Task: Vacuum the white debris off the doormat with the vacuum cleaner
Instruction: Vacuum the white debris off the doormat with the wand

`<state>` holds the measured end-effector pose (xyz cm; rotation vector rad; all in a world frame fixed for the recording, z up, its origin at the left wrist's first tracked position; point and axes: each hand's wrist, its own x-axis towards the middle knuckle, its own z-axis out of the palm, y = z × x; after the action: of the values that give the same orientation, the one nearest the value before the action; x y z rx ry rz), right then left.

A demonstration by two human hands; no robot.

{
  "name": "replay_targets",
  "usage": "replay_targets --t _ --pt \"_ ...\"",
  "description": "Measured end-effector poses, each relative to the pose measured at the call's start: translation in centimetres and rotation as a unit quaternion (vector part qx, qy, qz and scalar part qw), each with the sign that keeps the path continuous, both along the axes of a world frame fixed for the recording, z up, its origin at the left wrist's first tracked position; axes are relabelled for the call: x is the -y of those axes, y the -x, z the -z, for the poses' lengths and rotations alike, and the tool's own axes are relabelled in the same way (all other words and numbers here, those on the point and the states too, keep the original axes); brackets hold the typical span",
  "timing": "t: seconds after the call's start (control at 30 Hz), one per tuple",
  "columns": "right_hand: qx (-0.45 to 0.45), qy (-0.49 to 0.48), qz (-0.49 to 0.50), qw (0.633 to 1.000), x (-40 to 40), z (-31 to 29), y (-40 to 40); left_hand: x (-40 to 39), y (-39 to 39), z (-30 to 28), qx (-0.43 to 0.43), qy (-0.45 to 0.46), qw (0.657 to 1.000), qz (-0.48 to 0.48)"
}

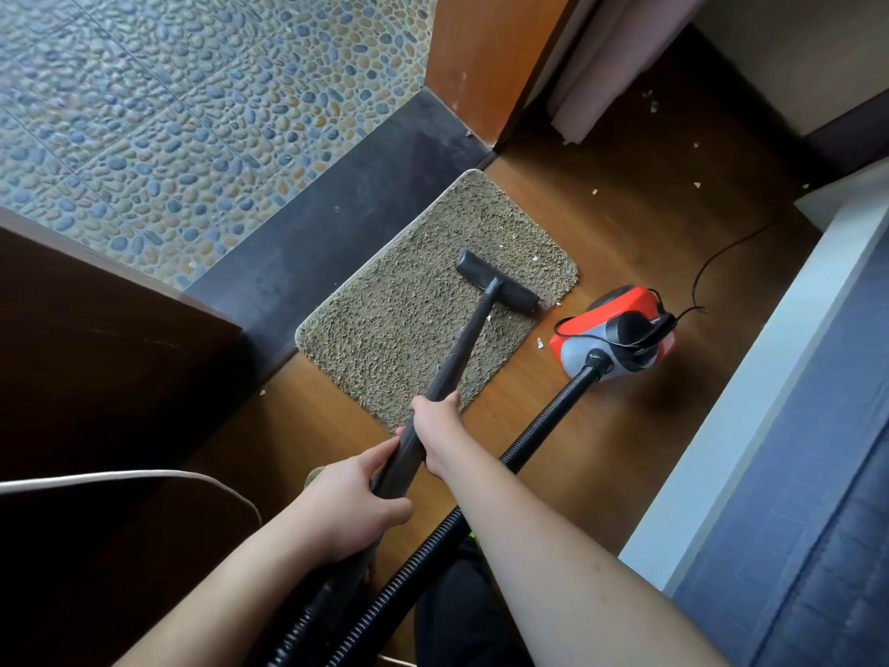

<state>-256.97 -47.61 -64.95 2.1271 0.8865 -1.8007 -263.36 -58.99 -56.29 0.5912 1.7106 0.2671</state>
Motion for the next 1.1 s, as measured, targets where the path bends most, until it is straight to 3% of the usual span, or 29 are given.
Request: replay_targets --t 0.37,1.1 --pt "0.006 0.021 0.006 1.000 0.2 0.3 0.3 0.3 0.1 0.9 -0.013 0.002 1.000 0.019" --pt "0.001 -0.016 0.028 0.999 0.7 -1.9 -1.2 -0.5 -1.5 -2.8 0.006 0.002 1.000 0.001"
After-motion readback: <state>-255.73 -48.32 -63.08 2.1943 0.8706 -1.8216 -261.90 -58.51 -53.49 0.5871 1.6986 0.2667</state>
